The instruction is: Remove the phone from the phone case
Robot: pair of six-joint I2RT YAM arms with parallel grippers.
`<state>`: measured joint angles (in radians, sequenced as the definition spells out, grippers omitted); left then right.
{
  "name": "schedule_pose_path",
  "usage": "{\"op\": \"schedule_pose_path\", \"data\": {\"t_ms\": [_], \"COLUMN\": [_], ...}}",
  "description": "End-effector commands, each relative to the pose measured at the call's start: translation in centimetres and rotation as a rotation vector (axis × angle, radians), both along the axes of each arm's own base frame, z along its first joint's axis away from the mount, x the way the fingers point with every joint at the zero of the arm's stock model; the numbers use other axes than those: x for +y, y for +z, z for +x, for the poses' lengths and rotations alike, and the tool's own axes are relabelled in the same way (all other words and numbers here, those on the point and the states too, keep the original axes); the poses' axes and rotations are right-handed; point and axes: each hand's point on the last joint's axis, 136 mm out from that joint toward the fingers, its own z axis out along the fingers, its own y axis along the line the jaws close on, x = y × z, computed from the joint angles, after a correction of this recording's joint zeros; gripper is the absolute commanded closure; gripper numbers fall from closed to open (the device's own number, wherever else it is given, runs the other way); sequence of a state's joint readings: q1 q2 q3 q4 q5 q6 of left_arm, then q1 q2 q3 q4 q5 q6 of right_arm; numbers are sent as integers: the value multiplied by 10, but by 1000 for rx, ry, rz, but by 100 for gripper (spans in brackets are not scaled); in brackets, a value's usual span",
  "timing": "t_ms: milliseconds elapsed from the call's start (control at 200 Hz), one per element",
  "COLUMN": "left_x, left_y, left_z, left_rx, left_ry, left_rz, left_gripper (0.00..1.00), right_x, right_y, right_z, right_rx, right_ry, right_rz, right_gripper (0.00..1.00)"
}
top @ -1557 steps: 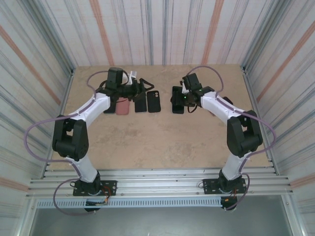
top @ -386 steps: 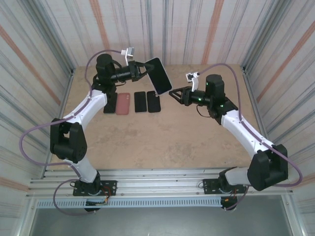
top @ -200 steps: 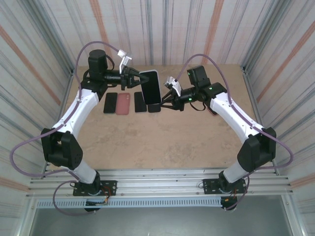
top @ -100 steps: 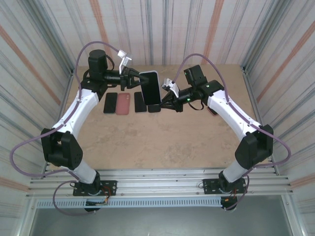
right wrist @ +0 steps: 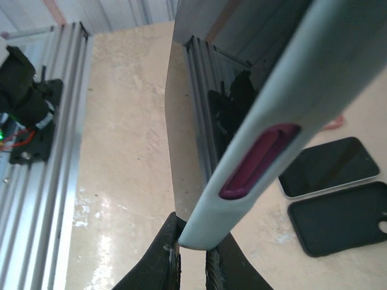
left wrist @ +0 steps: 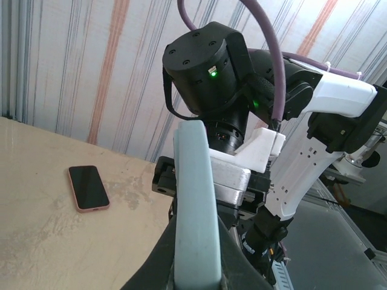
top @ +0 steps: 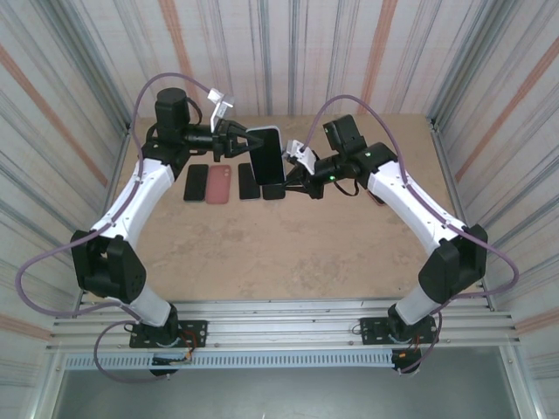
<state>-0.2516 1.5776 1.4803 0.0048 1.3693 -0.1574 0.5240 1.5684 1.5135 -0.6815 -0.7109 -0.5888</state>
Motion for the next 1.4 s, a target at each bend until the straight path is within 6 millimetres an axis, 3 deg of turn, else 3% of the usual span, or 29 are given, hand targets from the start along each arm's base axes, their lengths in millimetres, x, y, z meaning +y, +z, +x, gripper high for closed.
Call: {"op": "schedule_pose_path", "data": {"t_ms": [0, 631, 827, 942, 1393], "left_x": [-3, -7, -6, -6, -10], "left_y": [13, 12, 13, 13, 15], "left_z": [-37, -31, -33, -32, -12], "left_rx": [56, 65, 66, 65, 73], "left_ry": [-104, -115, -120, -117, -45], "left_rz": [-8, -15, -15, -16, -34], "left_gripper": [100, 100, 100, 100, 100], "right_x": [-5, 2, 1, -1, 10], "right_y": [29, 40, 51, 59, 71], "right_z": [25, 24, 30, 31, -2], "right_rx": [-274, -414, -459, -421, -155], "right_ry": [-48, -64, -117, -137, -57], "right_rz": [-29, -25, 12, 78, 272], "right_gripper": [98, 98, 98, 97, 86]}}
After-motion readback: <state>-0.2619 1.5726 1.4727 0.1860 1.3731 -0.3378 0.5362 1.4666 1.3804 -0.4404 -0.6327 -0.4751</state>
